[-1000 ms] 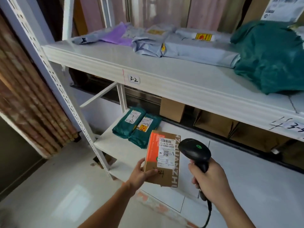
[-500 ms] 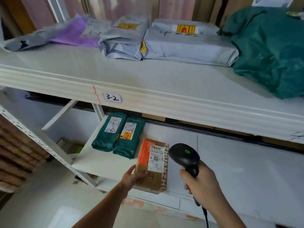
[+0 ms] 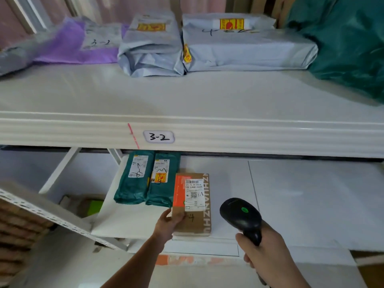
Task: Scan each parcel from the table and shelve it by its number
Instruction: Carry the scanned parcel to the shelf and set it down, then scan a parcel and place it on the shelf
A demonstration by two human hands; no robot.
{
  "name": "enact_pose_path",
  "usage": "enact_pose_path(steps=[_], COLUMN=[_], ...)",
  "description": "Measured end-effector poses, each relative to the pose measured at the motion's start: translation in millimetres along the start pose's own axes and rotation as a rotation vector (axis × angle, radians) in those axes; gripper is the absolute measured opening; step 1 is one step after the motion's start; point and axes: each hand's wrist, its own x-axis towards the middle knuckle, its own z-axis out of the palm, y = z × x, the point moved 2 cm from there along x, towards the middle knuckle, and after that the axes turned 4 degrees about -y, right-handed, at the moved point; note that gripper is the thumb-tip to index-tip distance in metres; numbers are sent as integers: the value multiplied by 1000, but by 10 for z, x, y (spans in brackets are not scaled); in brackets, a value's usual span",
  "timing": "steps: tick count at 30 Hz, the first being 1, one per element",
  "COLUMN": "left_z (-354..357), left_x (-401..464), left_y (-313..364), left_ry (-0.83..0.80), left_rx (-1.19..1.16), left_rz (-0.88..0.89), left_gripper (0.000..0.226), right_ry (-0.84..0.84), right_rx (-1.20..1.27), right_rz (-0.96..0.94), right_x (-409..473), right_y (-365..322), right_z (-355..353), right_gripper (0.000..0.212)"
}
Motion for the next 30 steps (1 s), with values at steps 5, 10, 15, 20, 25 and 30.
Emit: enact_pose_path(steps=[5, 10, 15, 20, 25, 30], left_z=[55, 160, 124, 251, 352, 500], left_x=[-121, -211, -46, 115, 466, 793], left_y=[-119, -246, -128, 340, 805, 1101], left_ry=[265, 60, 96, 56, -27, -73], left_rx=[892, 1291, 1316, 1415, 1506, 1677], left_rz=[543, 894, 906, 777, 582, 429], left_gripper=[63, 52, 49, 42, 60, 84], right_ry=[-32, -32, -17, 48, 120, 166], right_rx=[12, 14, 31, 96, 118, 192], right_rz=[-8, -7, 11, 38, 101, 170], right_x=[-14, -35, -70, -144, -234, -322], right_y=[-59, -115, -120, -57, 100, 219], right_z=[184, 313, 350, 274, 220, 150], right_gripper=[10, 10, 11, 9, 11, 13])
